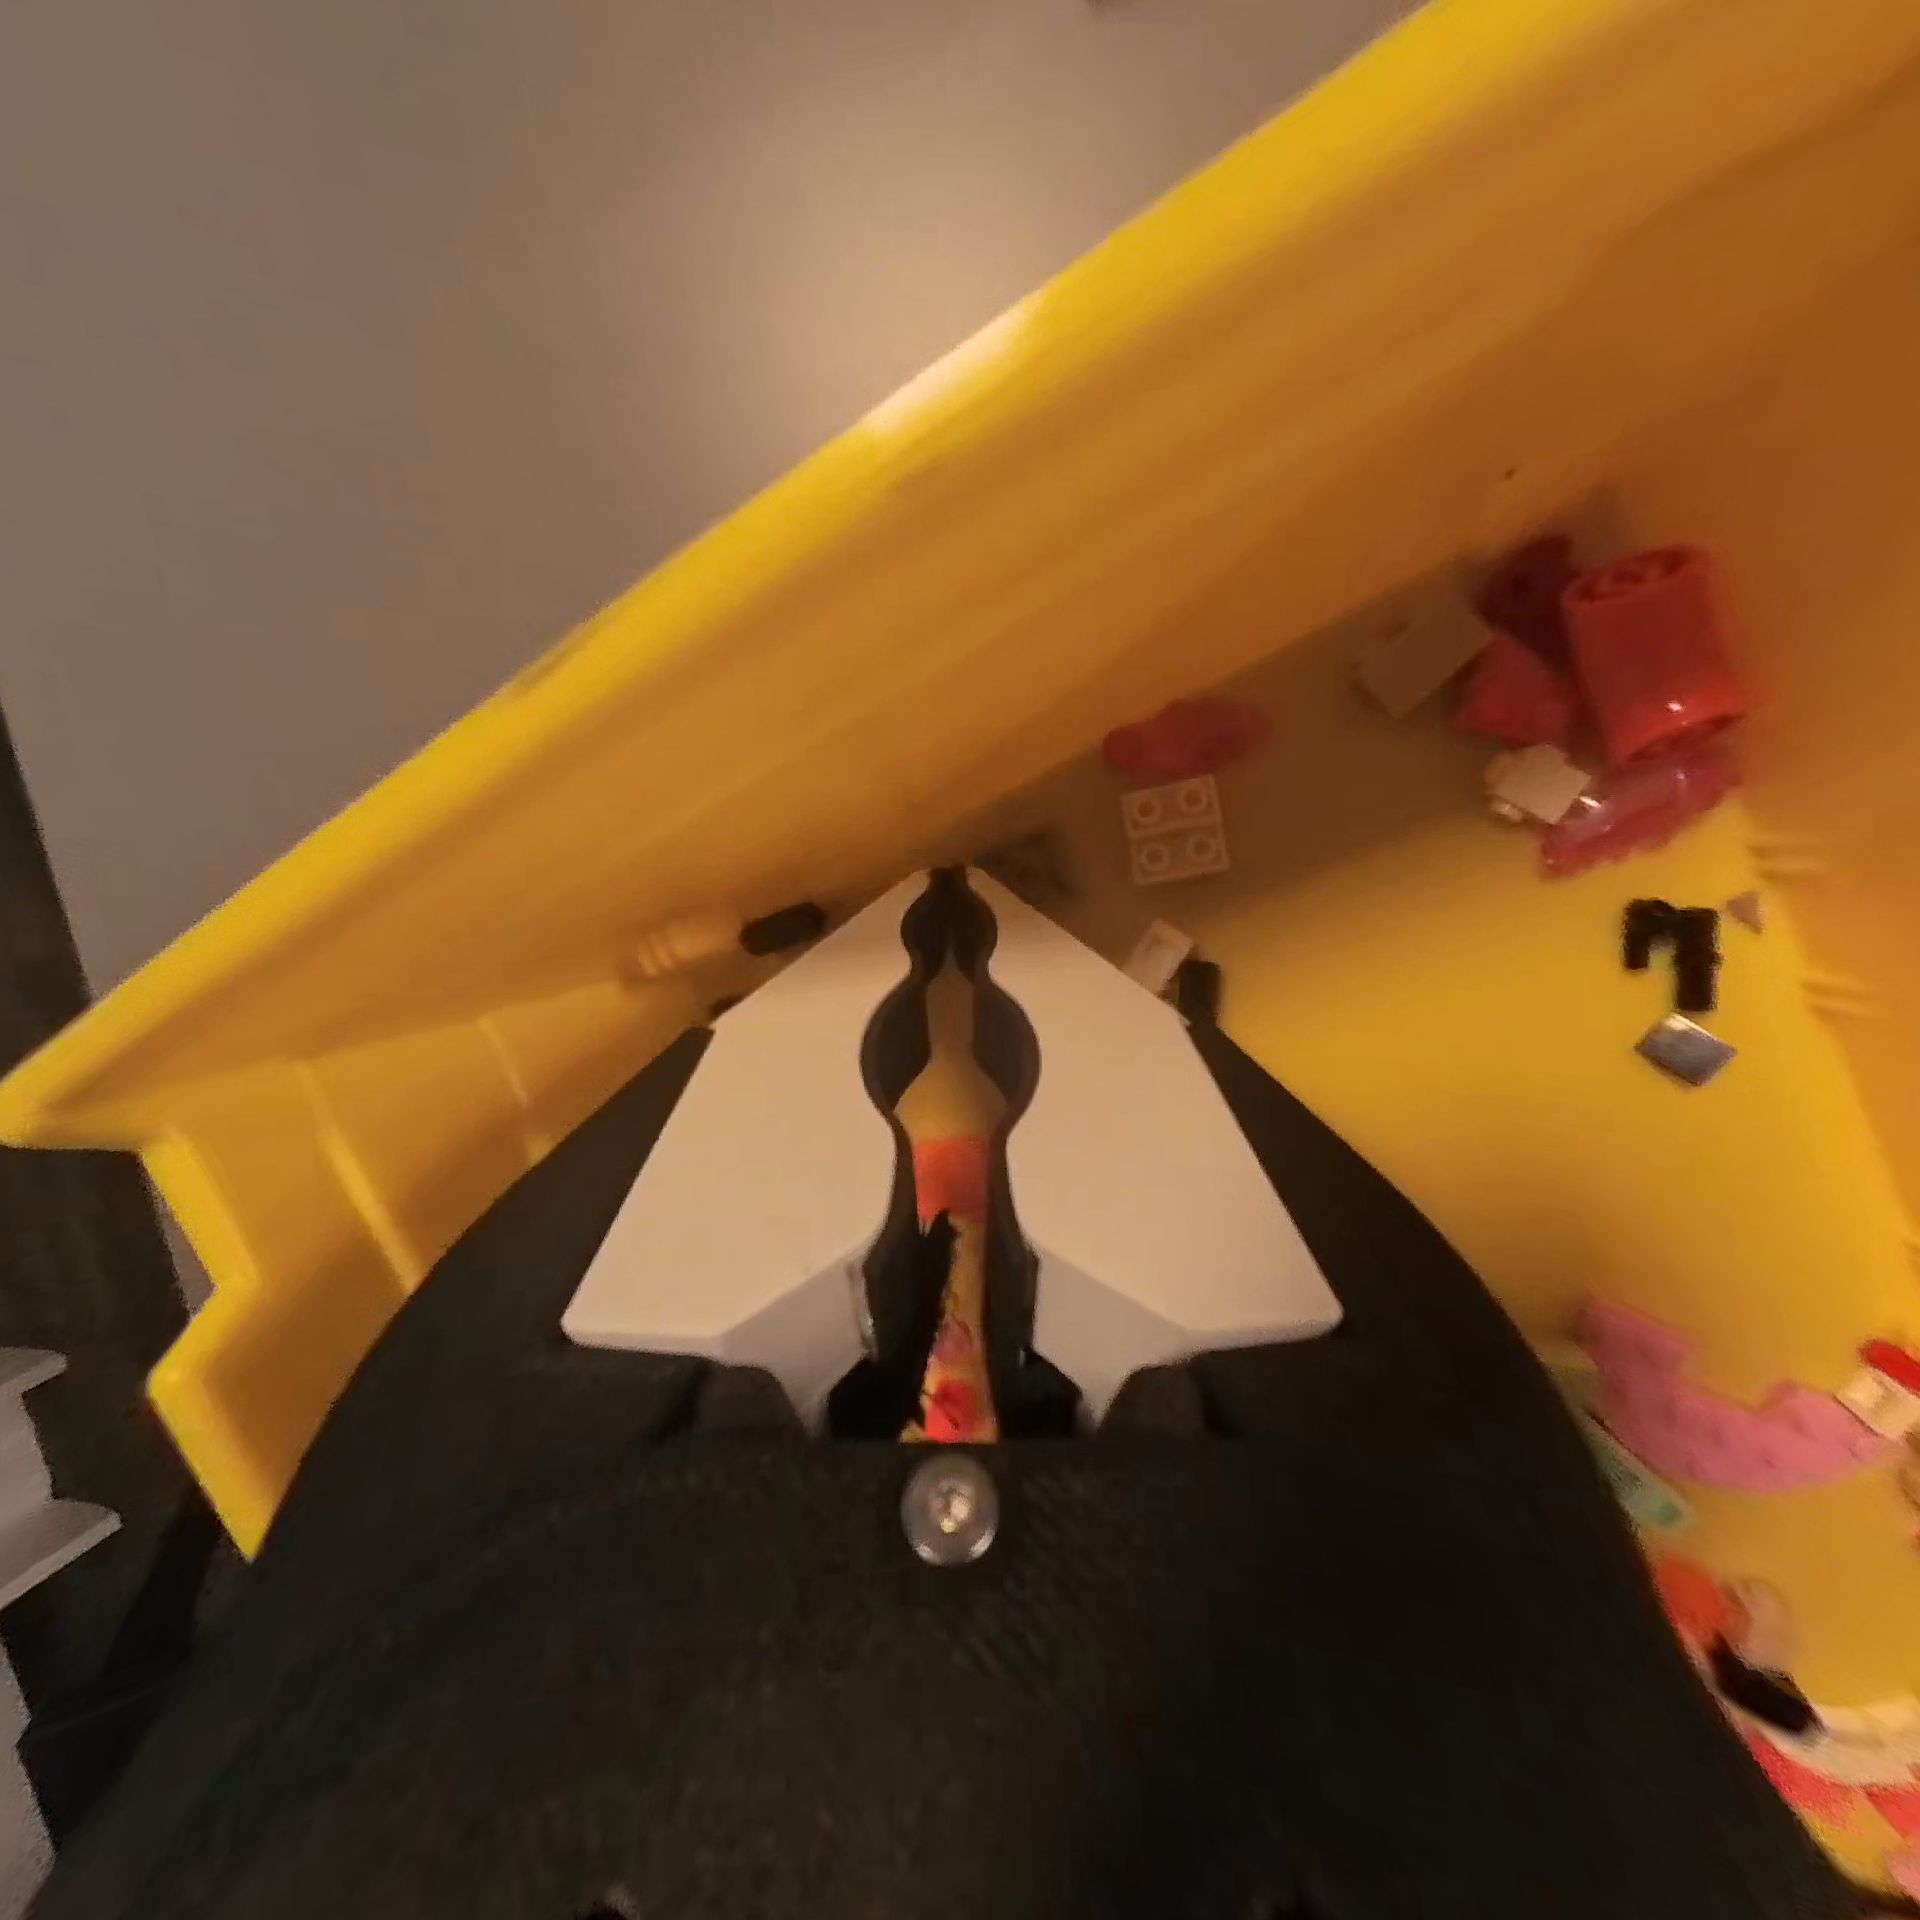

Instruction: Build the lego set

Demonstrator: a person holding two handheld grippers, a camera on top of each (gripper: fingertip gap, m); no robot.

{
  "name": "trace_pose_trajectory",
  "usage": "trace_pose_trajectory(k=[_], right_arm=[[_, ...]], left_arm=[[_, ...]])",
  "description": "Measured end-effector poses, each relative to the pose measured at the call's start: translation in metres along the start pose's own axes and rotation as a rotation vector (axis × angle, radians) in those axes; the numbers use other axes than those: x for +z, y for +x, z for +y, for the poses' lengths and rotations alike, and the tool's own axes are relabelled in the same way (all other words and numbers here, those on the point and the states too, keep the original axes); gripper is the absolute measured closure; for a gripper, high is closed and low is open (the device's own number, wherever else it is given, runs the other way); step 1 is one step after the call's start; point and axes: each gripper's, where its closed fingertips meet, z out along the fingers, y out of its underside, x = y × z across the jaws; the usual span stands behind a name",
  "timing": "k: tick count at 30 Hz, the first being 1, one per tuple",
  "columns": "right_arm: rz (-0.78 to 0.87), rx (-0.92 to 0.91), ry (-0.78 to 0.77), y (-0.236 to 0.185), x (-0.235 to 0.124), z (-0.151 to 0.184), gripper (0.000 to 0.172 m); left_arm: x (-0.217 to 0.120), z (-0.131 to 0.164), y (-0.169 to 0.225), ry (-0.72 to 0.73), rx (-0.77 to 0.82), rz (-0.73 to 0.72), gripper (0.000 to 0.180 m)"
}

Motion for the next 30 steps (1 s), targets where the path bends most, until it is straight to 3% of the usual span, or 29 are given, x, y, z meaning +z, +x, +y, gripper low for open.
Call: trace_pose_trajectory(k=[4, 8, 12, 14, 25, 30], right_arm=[[-0.008, -0.003, -0.003, -0.002, 0.000, 0.000, 0.172], [-0.013, 0.000, -0.006, -0.003, 0.001, 0.001, 0.172], [-0.023, 0.001, -0.013, -0.005, 0.002, 0.002, 0.172], [-0.027, 0.000, -0.015, -0.006, 0.002, 0.003, 0.172], [-0.036, 0.004, -0.014, -0.007, 0.002, 0.003, 0.172], [-0.037, 0.008, -0.013, -0.007, 0.002, 0.003, 0.172]], left_arm=[[-0.013, 0.011, 0.027, -0.113, -0.029, 0.216, 0.180], [-0.023, -0.002, 0.014, -0.011, 0.043, 0.175, 0.180], [-0.029, 0.001, 0.026, -0.008, 0.133, 0.282, 0.149], [-0.026, 0.007, 0.031, -0.040, 0.156, 0.305, 0.145], [-0.011, 0.015, 0.028, -0.080, 0.113, 0.308, 0.153], [-0.013, 0.017, 0.033, -0.068, 0.175, 0.292, 0.165]])
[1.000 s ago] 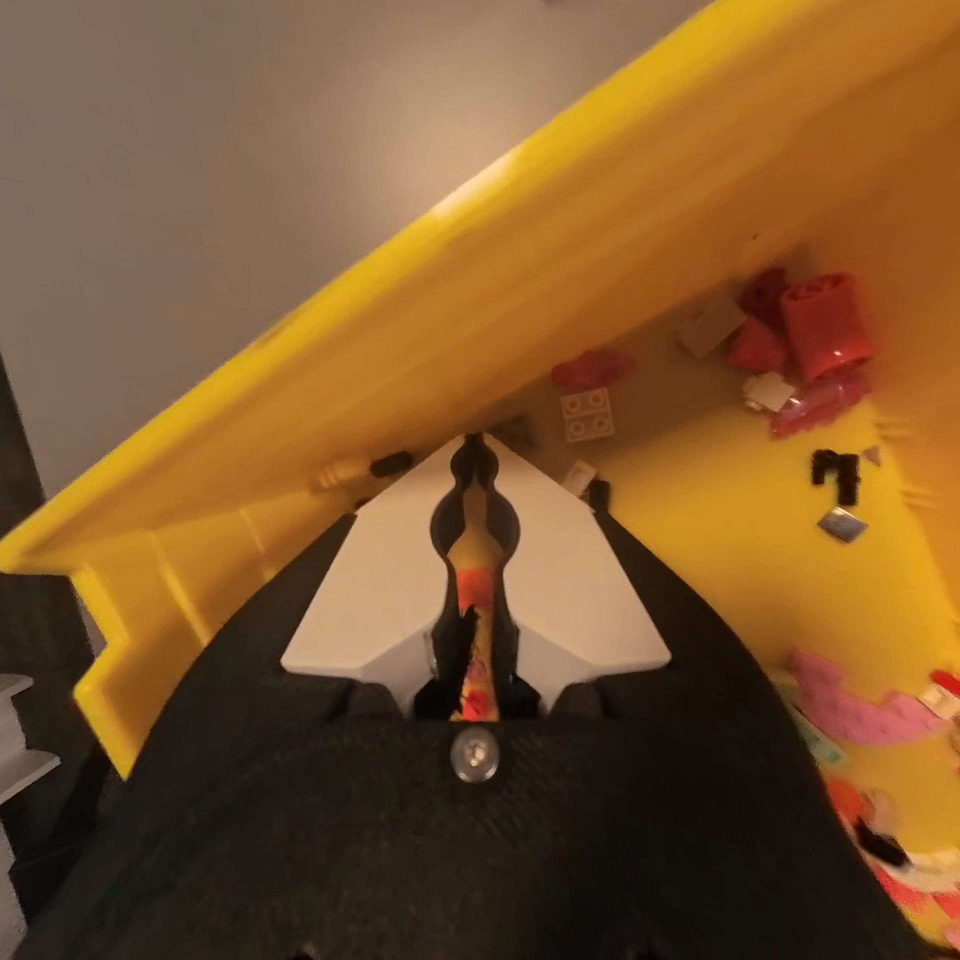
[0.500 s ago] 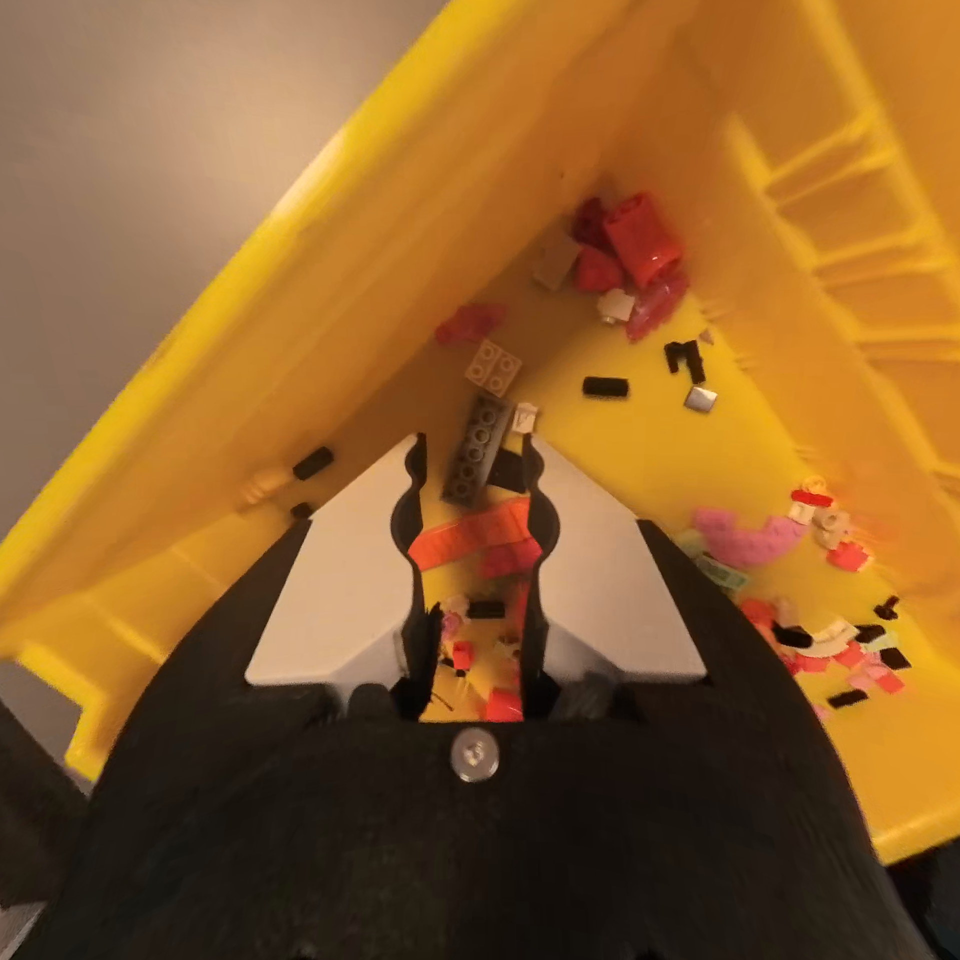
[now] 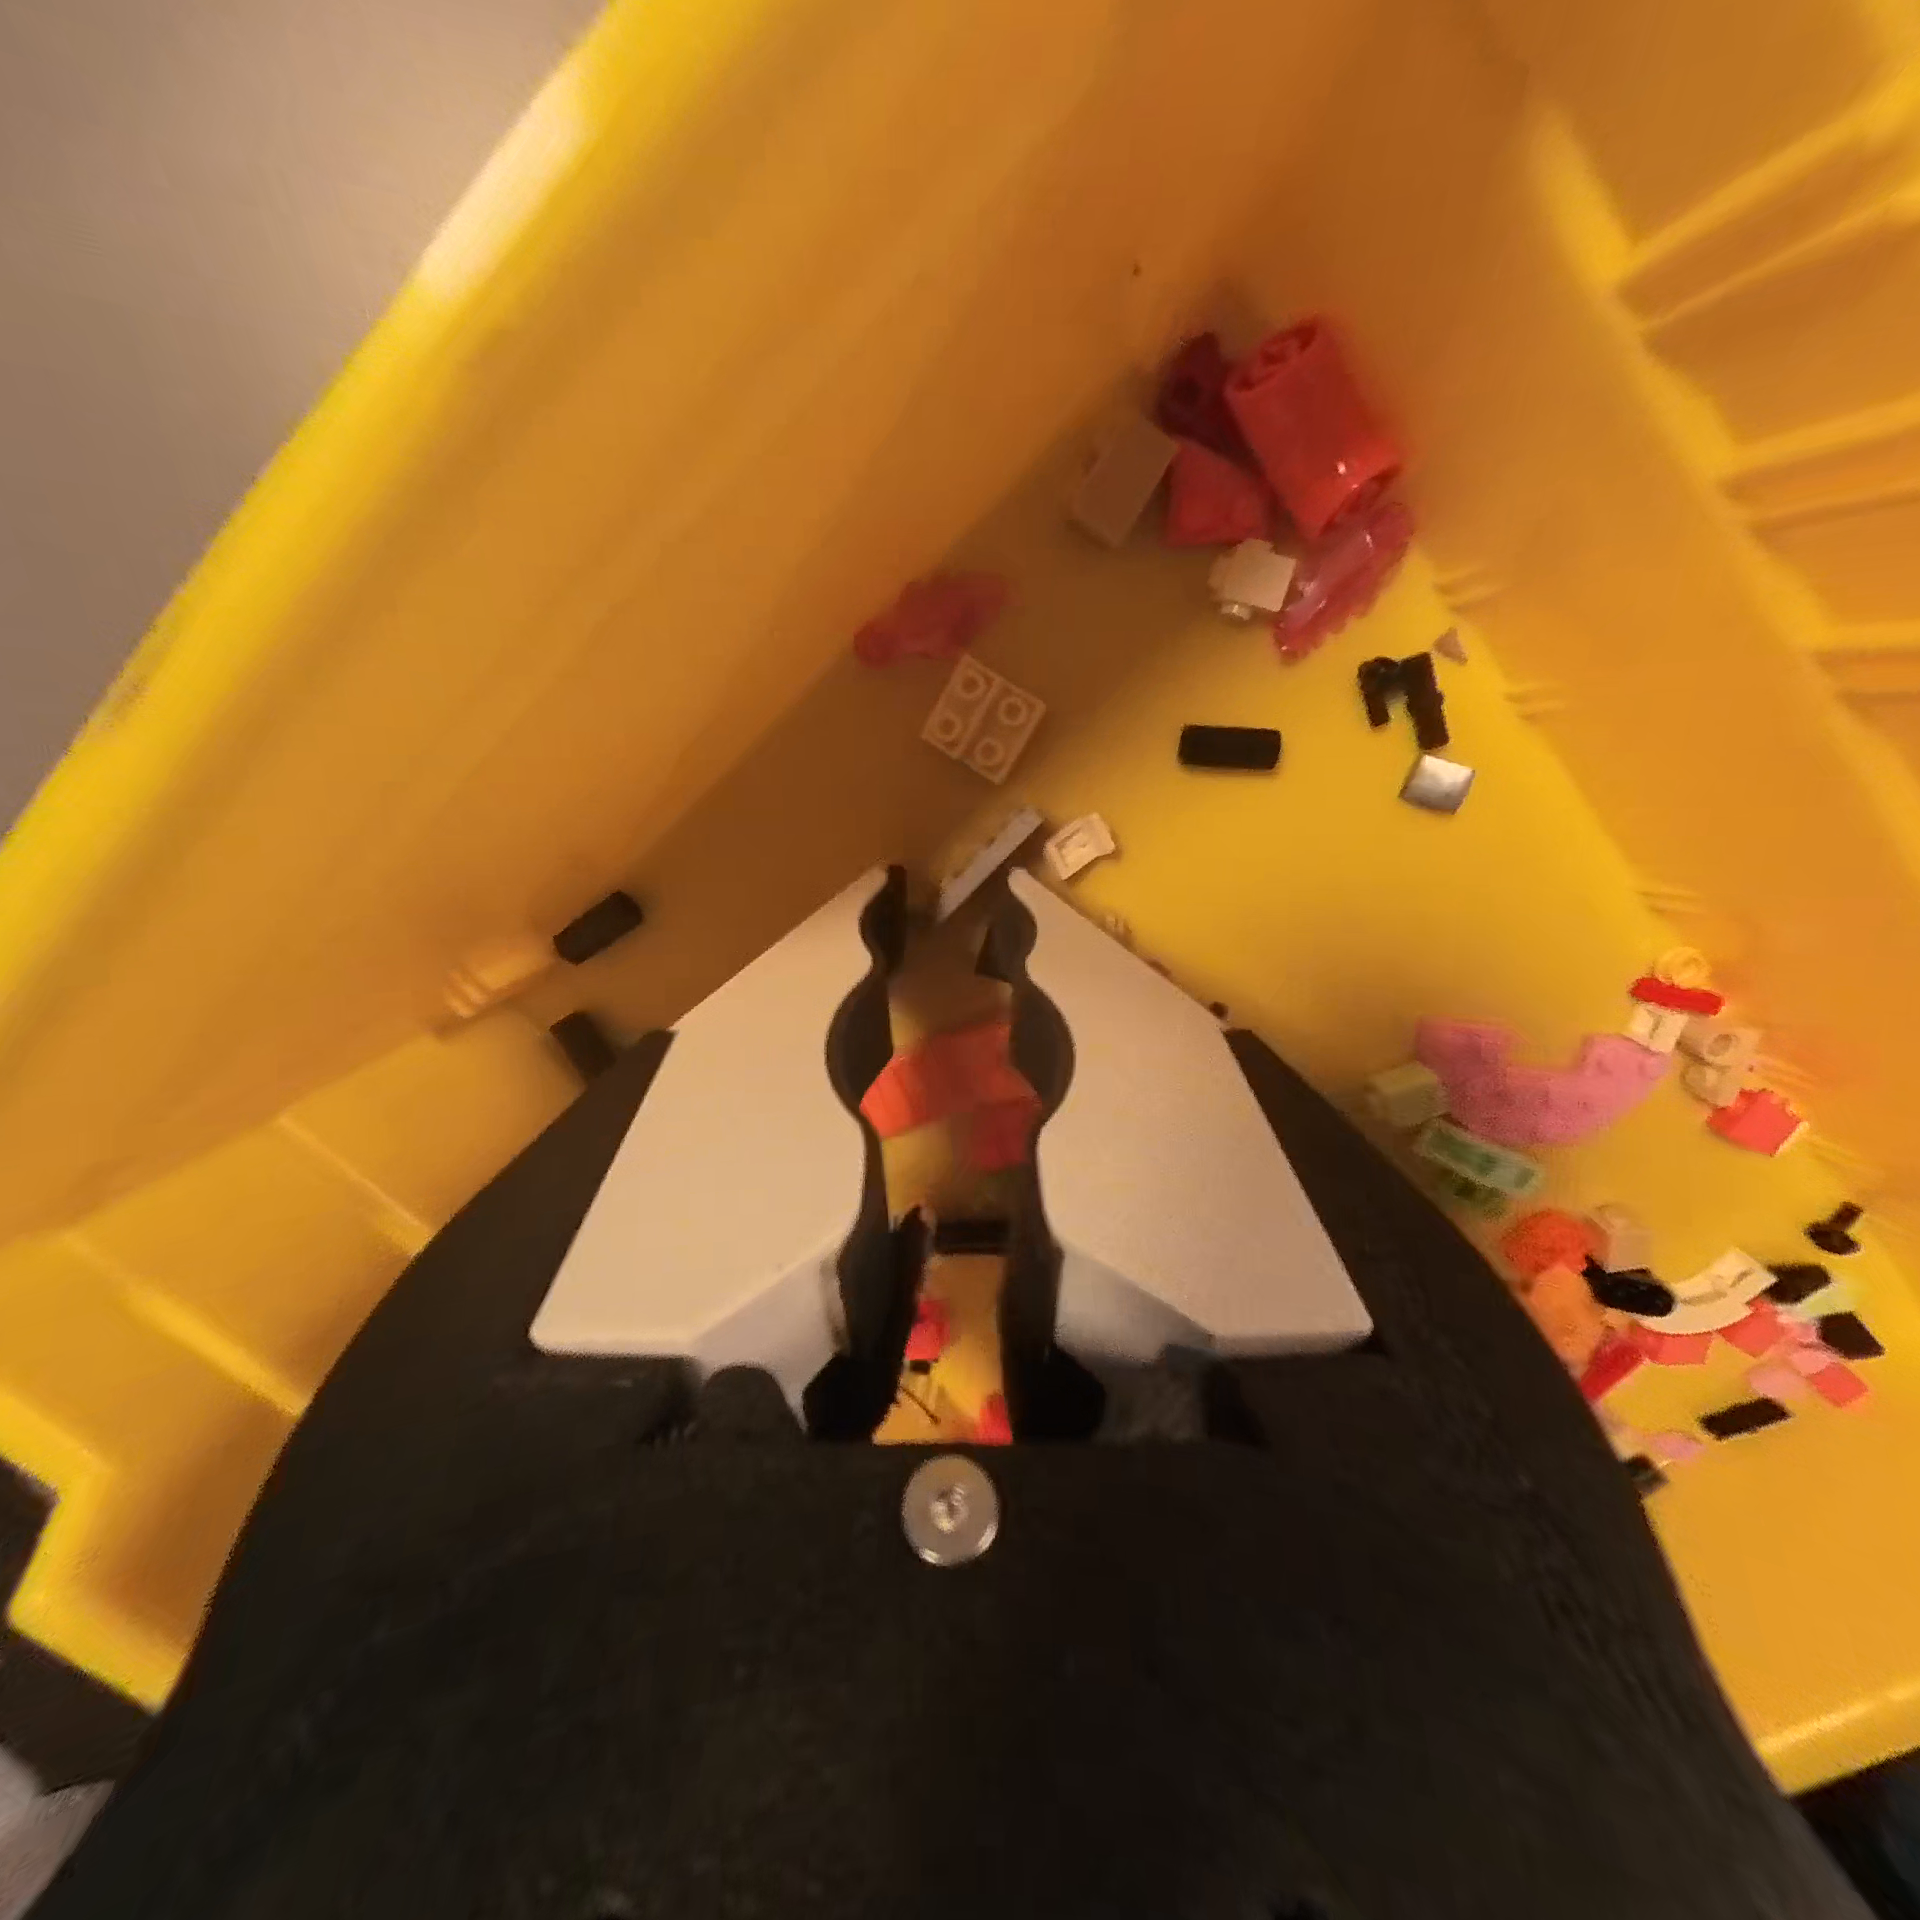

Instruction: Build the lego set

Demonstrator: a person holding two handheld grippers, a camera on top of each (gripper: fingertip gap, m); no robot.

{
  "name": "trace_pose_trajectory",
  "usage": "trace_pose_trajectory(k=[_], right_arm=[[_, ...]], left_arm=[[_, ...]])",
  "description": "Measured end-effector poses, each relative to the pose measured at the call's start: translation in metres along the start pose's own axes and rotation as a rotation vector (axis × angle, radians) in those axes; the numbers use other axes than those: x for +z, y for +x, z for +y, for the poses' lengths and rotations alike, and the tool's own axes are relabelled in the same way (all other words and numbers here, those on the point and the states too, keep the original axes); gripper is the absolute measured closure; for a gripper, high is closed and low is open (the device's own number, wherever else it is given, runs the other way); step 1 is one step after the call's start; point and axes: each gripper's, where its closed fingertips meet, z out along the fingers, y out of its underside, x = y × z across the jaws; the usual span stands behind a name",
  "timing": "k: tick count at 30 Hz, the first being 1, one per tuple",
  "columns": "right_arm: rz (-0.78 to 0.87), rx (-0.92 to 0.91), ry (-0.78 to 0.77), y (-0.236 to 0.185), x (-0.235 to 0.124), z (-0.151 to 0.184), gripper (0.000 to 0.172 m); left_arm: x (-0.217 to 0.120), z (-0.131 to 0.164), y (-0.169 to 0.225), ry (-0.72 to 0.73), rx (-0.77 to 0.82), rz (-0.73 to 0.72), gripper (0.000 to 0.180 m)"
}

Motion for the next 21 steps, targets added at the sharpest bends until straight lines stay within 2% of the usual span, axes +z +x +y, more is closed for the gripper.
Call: trace_pose_trajectory(k=[1, 4, 6, 8, 10, 12, 14, 16, 18, 20, 21], right_arm=[[0.000, 0.001, 0.001, 0.000, 0.000, 0.000, 0.172], [0.000, 0.004, 0.002, 0.001, 0.000, 0.000, 0.172], [0.001, 0.005, 0.002, 0.001, 0.000, 0.000, 0.172], [0.006, 0.003, 0.001, 0.002, 0.000, 0.000, 0.172], [0.014, 0.003, 0.003, 0.003, 0.000, -0.001, 0.172], [0.013, -0.001, 0.016, 0.001, 0.000, -0.007, 0.172], [-0.041, -0.025, 0.067, -0.012, -0.003, -0.028, 0.169], [-0.267, 0.023, 0.184, -0.052, -0.015, -0.059, 0.164], [-0.647, 0.197, 0.250, -0.107, -0.043, -0.084, 0.161], [-0.989, 0.402, 0.195, -0.148, -0.076, -0.093, 0.151], [-1.101, 0.451, 0.147, -0.161, -0.089, -0.091, 0.143]], left_arm=[[-0.001, 0.002, 0.000, -0.007, 0.029, -0.020, 0.176], [-0.007, 0.006, -0.007, -0.006, 0.112, -0.141, 0.177], [-0.025, -0.006, -0.006, 0.109, 0.119, -0.219, 0.177], [-0.059, -0.026, 0.005, 0.311, 0.115, -0.296, 0.177], [-0.110, -0.047, 0.029, 0.561, 0.152, -0.390, 0.177], [-0.163, -0.062, 0.068, 0.819, 0.247, -0.499, 0.177], [-0.202, -0.067, 0.115, 1.015, 0.377, -0.610, 0.177], [-0.212, -0.068, 0.169, 1.110, 0.557, -0.664, 0.177], [-0.208, -0.068, 0.214, 1.153, 0.712, -0.755, 0.177], [-0.197, -0.071, 0.254, 1.168, 0.862, -0.865, 0.177], [-0.188, -0.073, 0.274, 1.158, 0.940, -0.917, 0.177]])
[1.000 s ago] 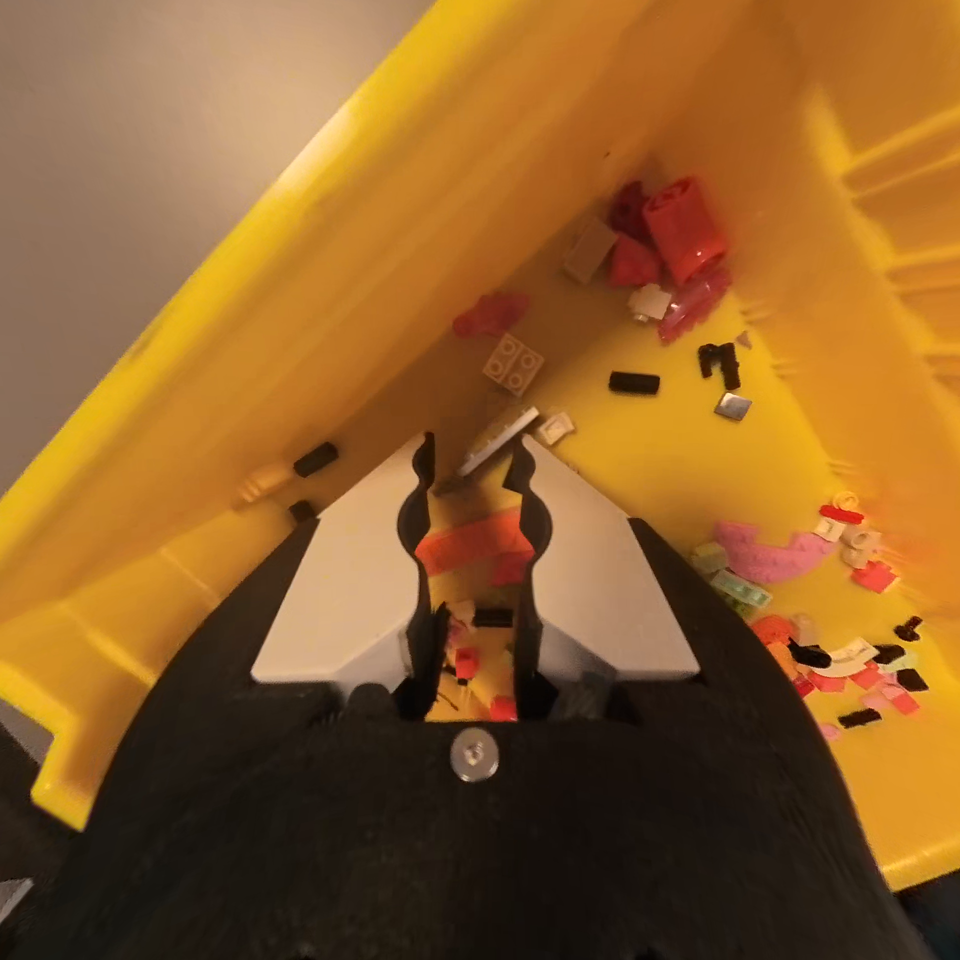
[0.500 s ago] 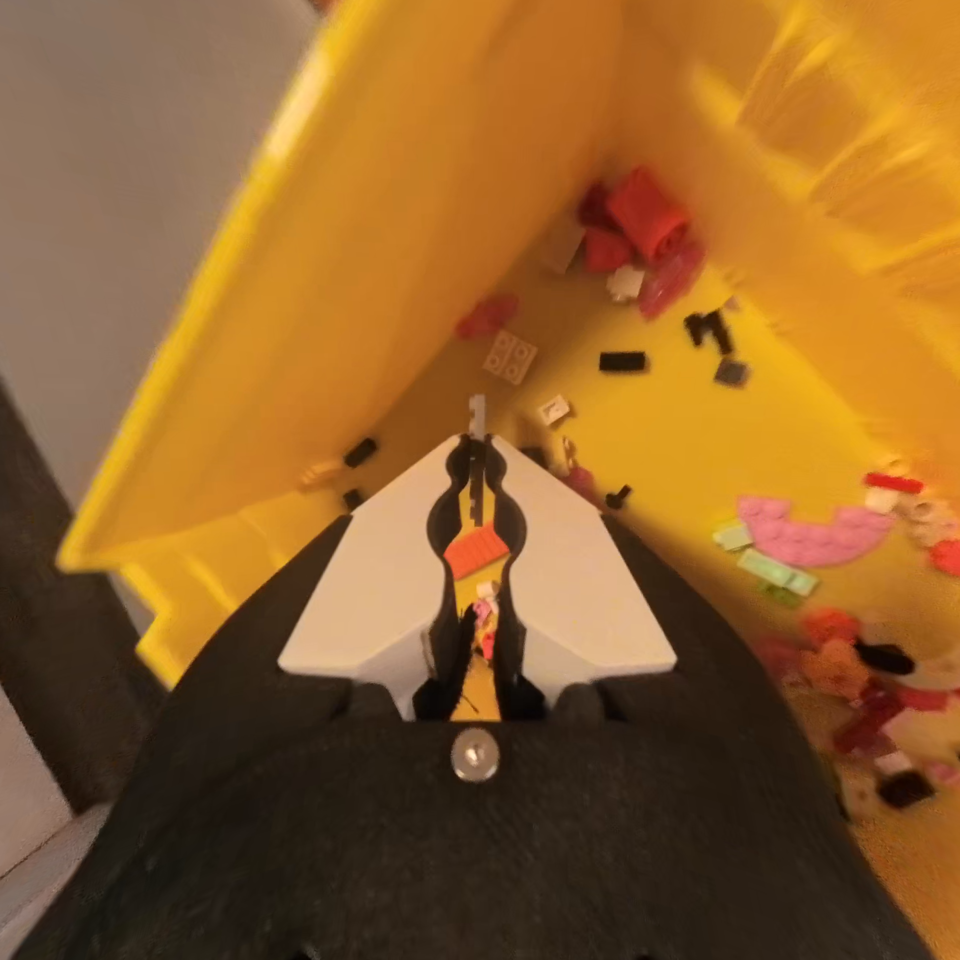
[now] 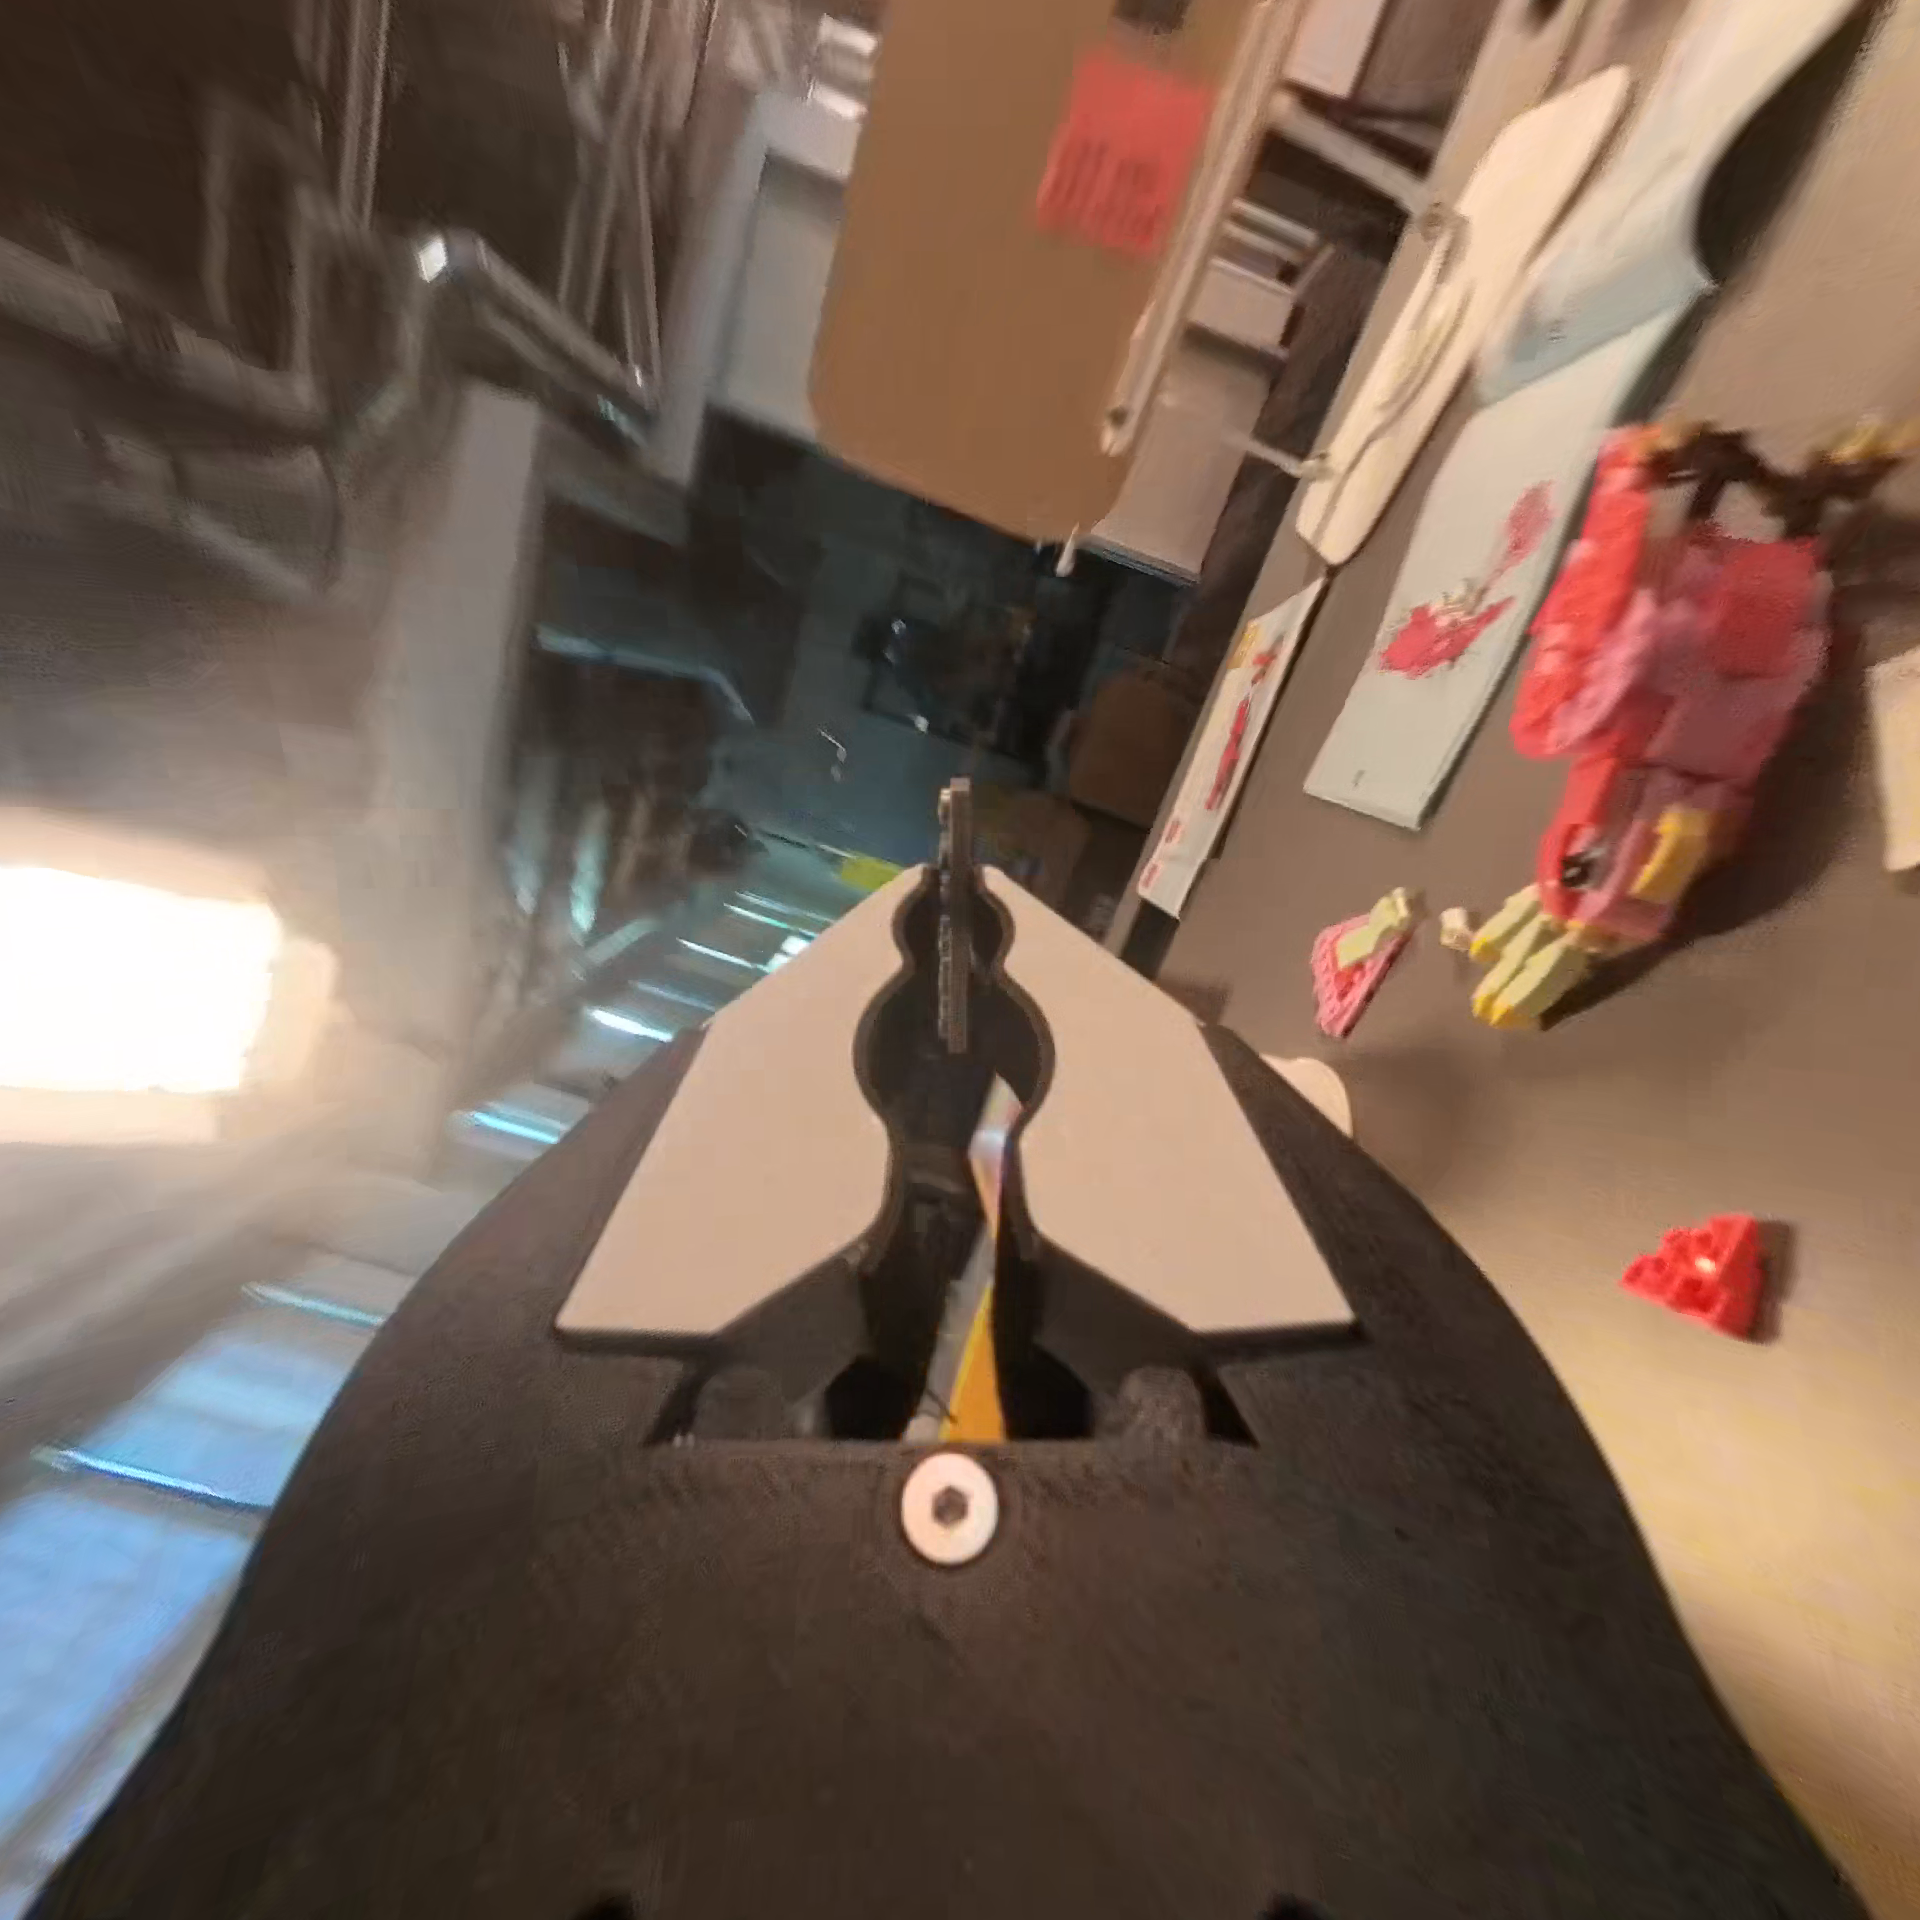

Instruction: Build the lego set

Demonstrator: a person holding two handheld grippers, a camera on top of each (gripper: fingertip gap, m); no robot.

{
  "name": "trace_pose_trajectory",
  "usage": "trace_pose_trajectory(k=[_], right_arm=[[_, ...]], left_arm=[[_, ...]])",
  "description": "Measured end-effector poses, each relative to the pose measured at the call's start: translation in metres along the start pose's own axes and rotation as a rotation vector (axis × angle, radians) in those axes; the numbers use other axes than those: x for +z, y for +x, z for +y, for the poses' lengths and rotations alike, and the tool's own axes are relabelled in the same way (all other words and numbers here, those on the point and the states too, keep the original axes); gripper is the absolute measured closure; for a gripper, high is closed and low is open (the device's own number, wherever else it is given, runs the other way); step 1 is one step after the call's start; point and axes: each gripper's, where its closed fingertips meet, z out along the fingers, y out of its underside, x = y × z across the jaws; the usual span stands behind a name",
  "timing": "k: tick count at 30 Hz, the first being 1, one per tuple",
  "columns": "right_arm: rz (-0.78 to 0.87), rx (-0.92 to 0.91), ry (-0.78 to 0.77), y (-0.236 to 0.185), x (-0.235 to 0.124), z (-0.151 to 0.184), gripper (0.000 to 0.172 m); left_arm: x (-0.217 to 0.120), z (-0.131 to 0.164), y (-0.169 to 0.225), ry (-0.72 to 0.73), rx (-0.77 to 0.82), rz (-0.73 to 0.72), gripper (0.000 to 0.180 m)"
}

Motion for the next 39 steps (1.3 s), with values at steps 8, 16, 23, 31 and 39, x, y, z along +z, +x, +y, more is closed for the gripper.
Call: trace_pose_trajectory(k=[8, 16, 23, 31, 39], right_arm=[[-0.205, 0.099, -0.102, -0.039, 0.012, 0.023, 0.148], [-0.234, 0.014, -0.131, -0.051, 0.017, 0.030, 0.152], [-0.248, 0.032, -0.136, -0.052, 0.017, 0.033, 0.157], [-0.200, -0.029, -0.217, -0.040, 0.002, 0.035, 0.159], [0.129, 0.005, -0.605, 0.014, -0.121, 0.067, 0.158]], left_arm=[[0.025, -0.076, 0.089, 0.137, 0.340, 0.037, 0.177], [0.029, -0.088, 0.112, 0.166, 0.387, 0.063, 0.177], [0.029, -0.089, 0.119, 0.169, 0.386, 0.081, 0.177], [0.024, -0.085, 0.118, 0.169, -0.080, 0.186, 0.162], [0.023, -0.038, 0.105, 0.154, -0.825, 0.183, 0.154]])
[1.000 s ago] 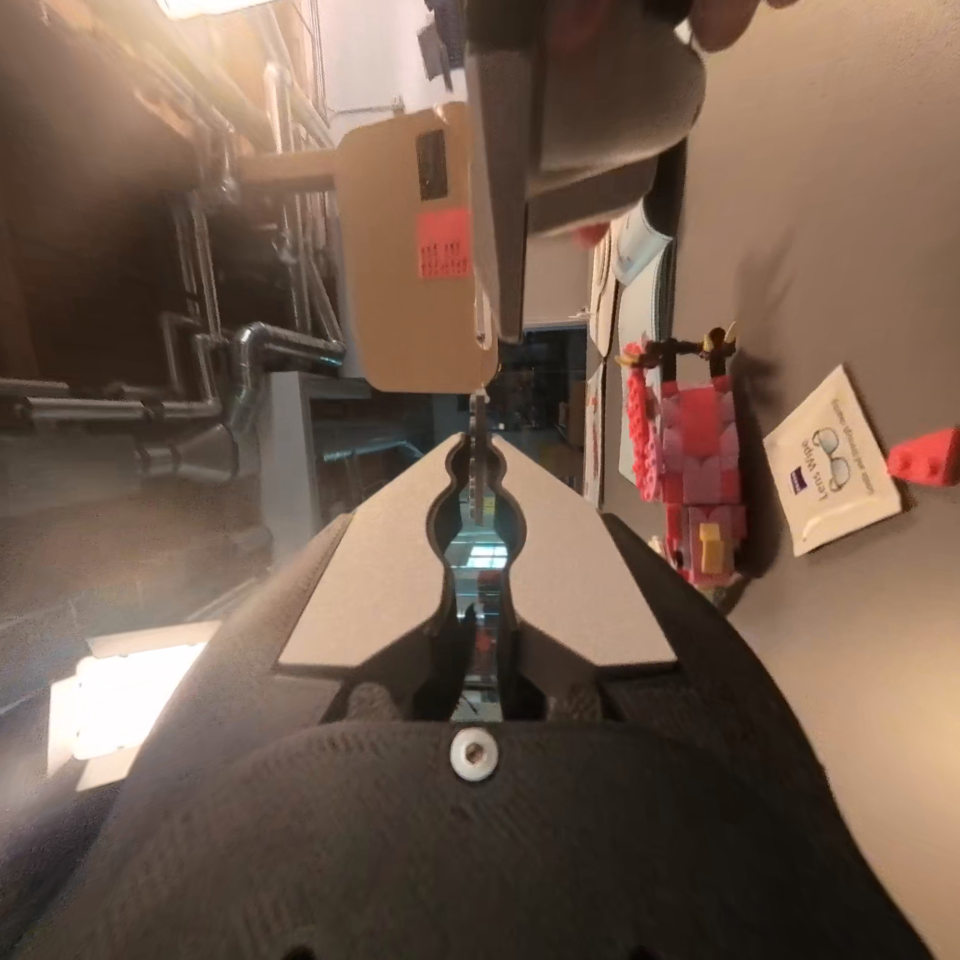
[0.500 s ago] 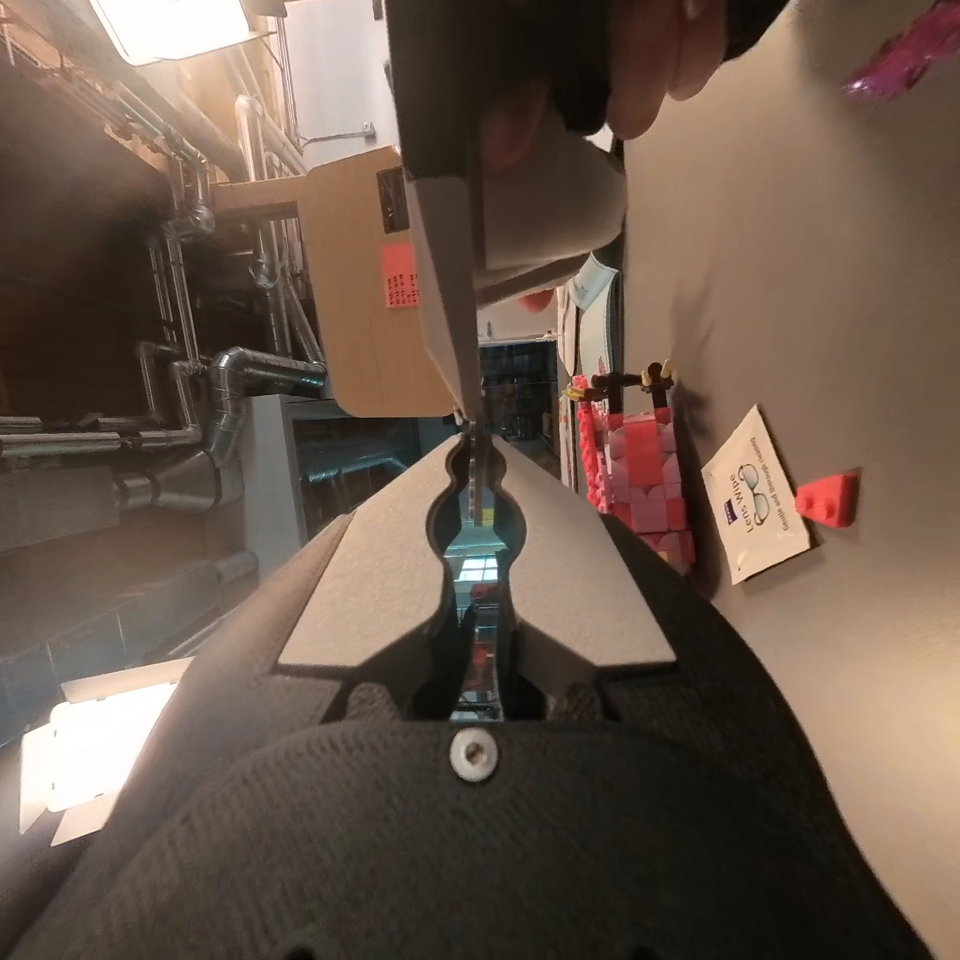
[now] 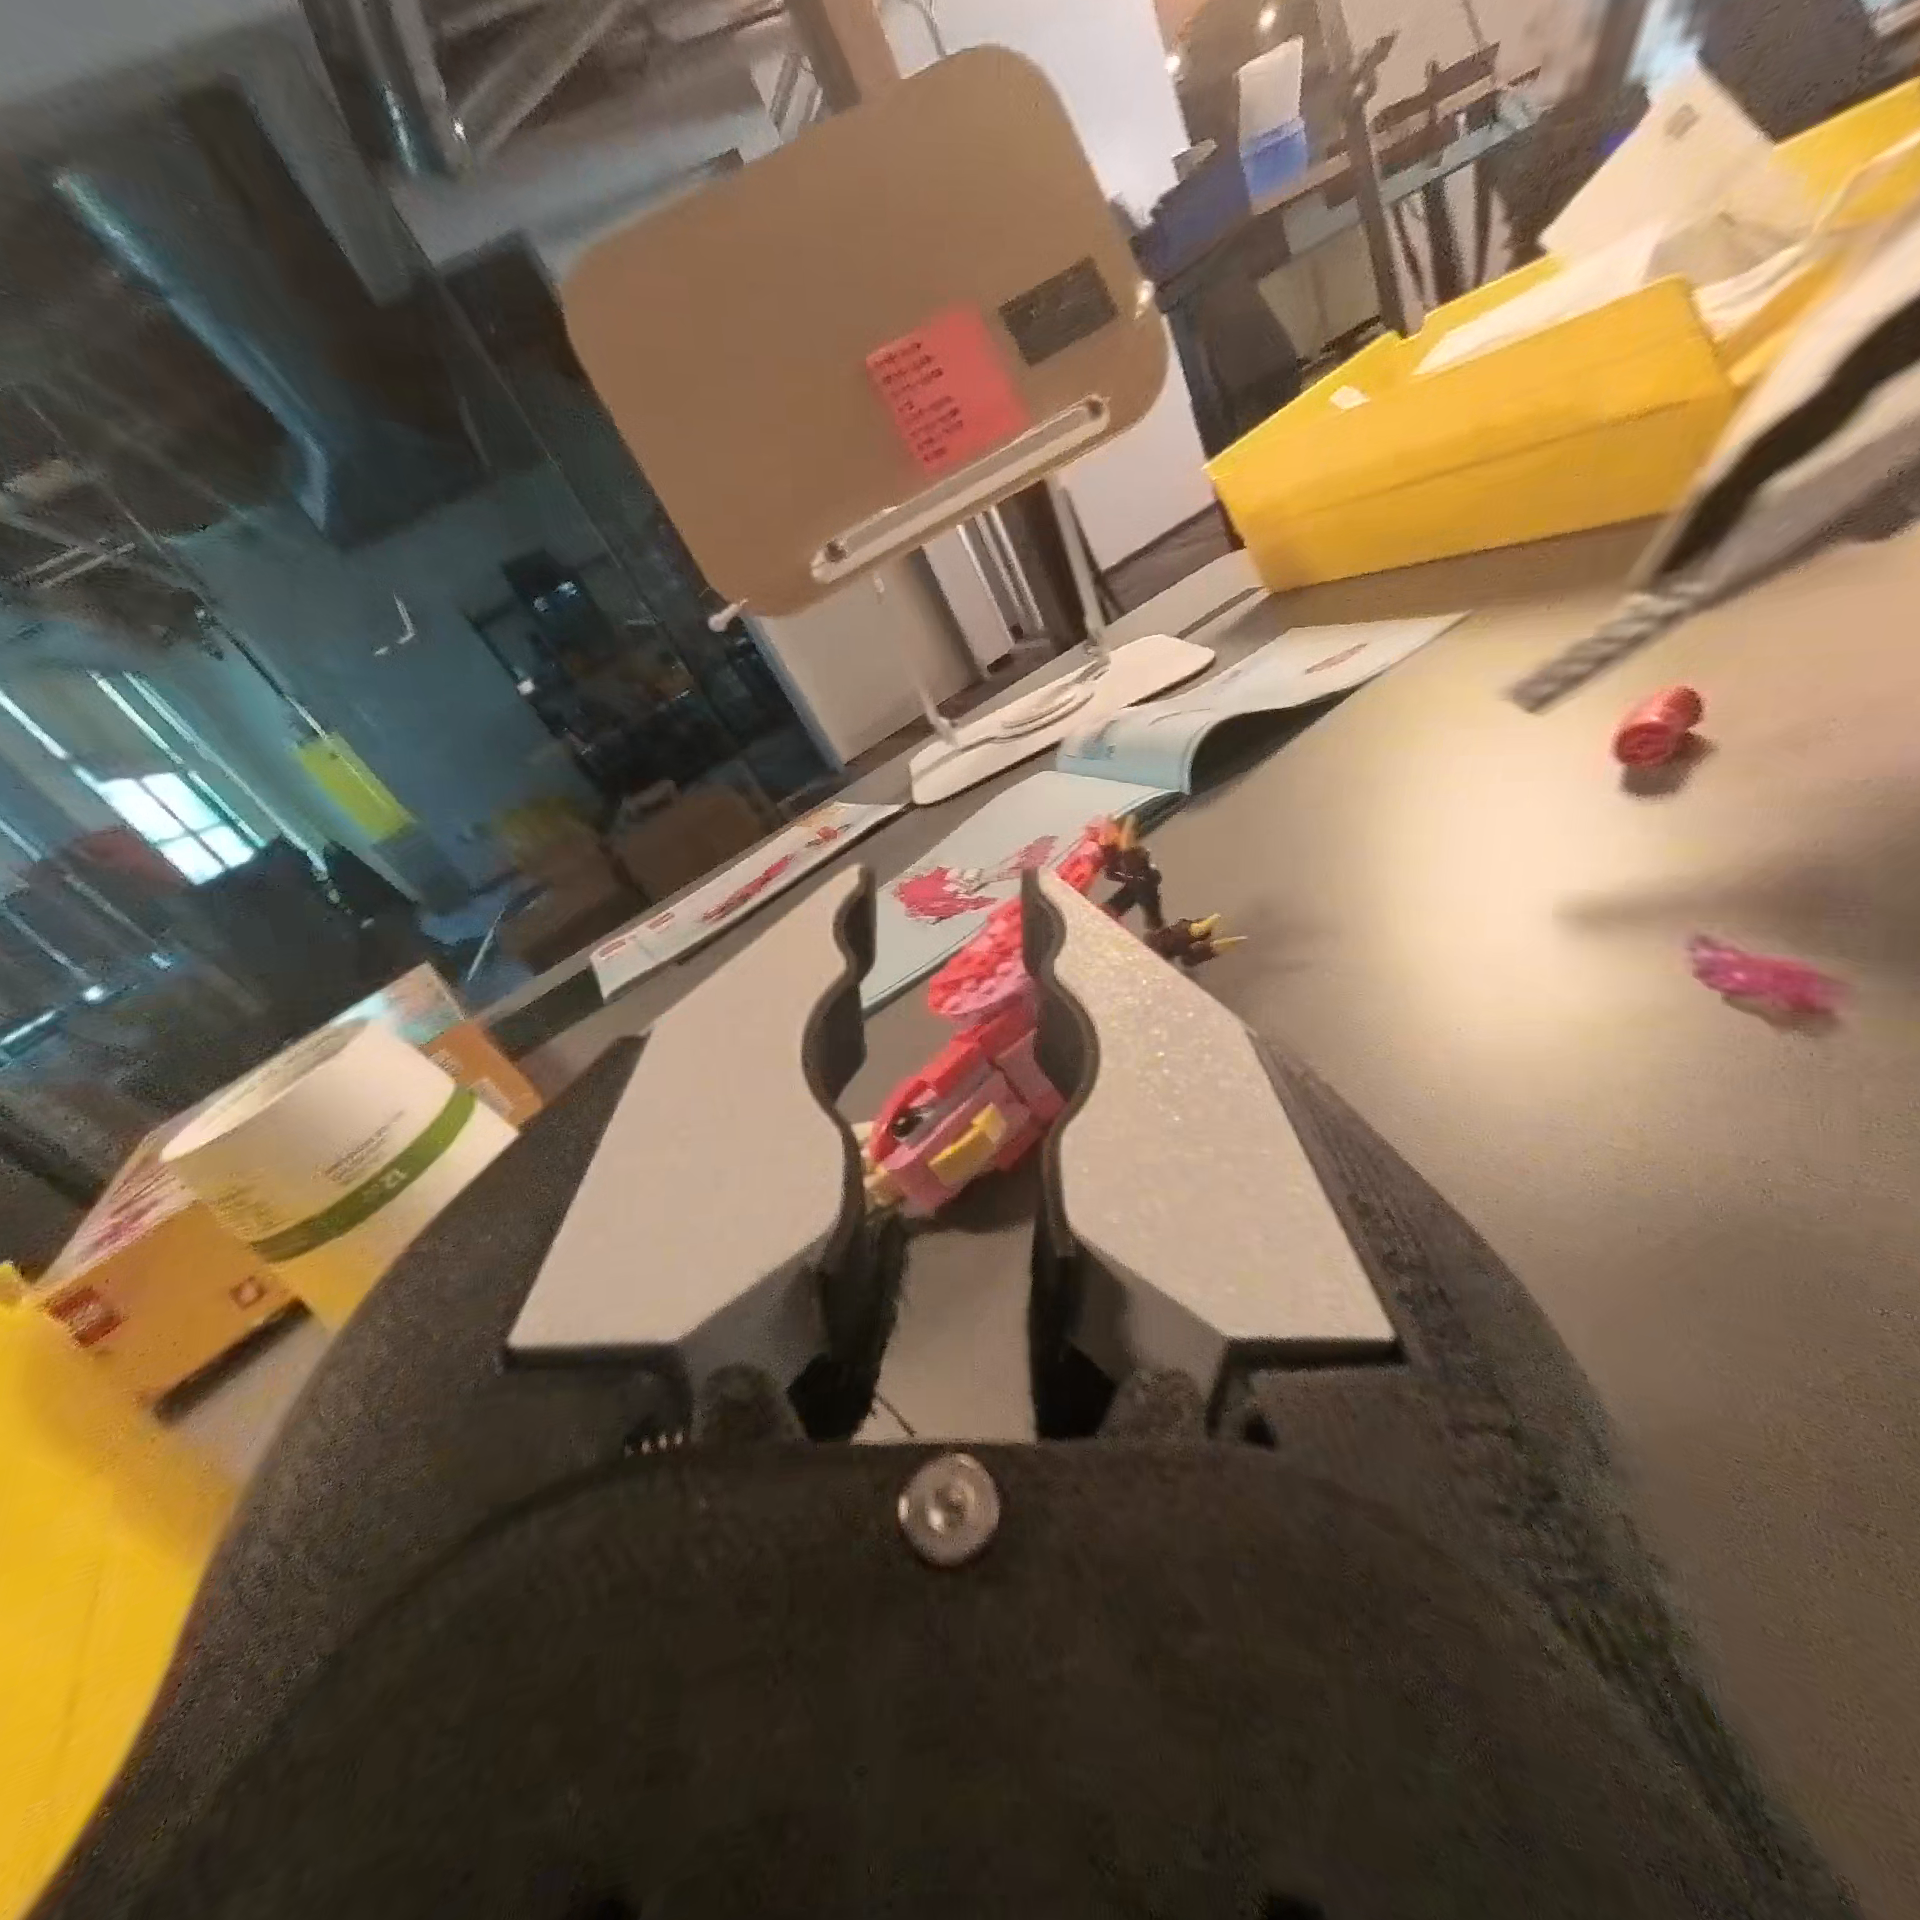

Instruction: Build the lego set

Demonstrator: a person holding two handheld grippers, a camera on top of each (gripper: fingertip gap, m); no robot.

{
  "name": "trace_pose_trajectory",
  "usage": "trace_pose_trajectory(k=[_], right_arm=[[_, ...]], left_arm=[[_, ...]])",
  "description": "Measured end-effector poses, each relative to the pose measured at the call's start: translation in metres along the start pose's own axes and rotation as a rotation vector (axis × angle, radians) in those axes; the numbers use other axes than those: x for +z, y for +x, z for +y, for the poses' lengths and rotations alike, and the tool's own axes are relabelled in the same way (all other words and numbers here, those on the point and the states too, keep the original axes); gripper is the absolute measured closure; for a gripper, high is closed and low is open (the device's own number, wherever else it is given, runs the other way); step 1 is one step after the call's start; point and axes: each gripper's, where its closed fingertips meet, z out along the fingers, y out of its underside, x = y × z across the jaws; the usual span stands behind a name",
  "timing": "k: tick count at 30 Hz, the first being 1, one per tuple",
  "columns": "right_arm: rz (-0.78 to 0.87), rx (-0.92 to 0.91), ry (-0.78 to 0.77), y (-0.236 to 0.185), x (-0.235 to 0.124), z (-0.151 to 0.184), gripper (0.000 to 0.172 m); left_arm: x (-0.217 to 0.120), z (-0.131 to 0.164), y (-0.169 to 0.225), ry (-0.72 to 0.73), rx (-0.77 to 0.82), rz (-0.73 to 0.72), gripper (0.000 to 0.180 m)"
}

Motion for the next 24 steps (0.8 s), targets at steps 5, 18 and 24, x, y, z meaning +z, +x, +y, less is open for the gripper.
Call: trace_pose_trajectory(k=[5, 18, 24], right_arm=[[0.095, 0.044, -0.170, 0.016, -0.030, 0.039, 0.158], [0.334, 0.106, -0.338, 0.058, -0.054, 0.076, 0.158], [0.380, 0.143, -0.368, 0.066, -0.059, 0.083, 0.135]], left_arm=[[0.003, 0.007, -0.010, -0.015, -0.009, -0.031, 0.158], [-0.002, 0.009, -0.029, 0.001, -0.099, -0.069, 0.162], [-0.002, 0.014, -0.037, -0.025, -0.090, -0.111, 0.161]])
